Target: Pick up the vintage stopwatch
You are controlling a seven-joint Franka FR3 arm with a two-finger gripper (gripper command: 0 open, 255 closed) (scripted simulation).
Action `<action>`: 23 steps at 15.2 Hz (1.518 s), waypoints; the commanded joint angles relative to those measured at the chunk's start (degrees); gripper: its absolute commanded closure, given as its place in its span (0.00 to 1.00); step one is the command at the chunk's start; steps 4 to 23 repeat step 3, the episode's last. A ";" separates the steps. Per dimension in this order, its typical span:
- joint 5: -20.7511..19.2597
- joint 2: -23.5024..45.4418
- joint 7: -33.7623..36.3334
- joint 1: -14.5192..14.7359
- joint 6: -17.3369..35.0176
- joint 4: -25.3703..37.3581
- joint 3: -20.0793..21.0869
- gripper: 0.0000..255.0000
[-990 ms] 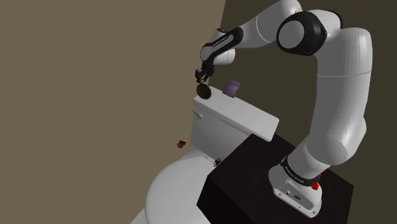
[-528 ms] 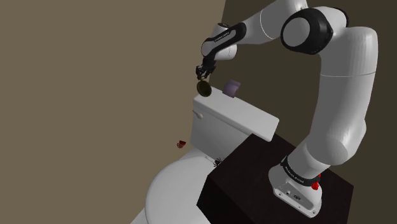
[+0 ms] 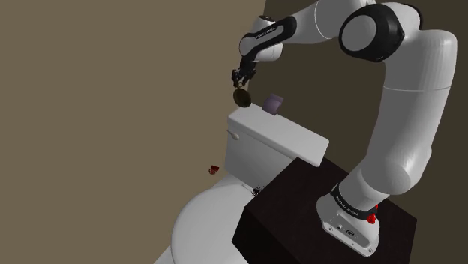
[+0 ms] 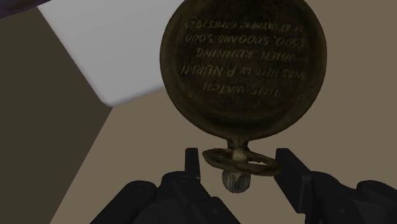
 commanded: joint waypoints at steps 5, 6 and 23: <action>-0.29 -0.96 0.28 0.12 -1.31 0.42 -0.16 1.00; -0.29 -0.96 0.28 0.12 -1.31 0.42 -0.16 1.00; -0.29 -0.96 0.28 0.12 -1.31 0.42 -0.16 1.00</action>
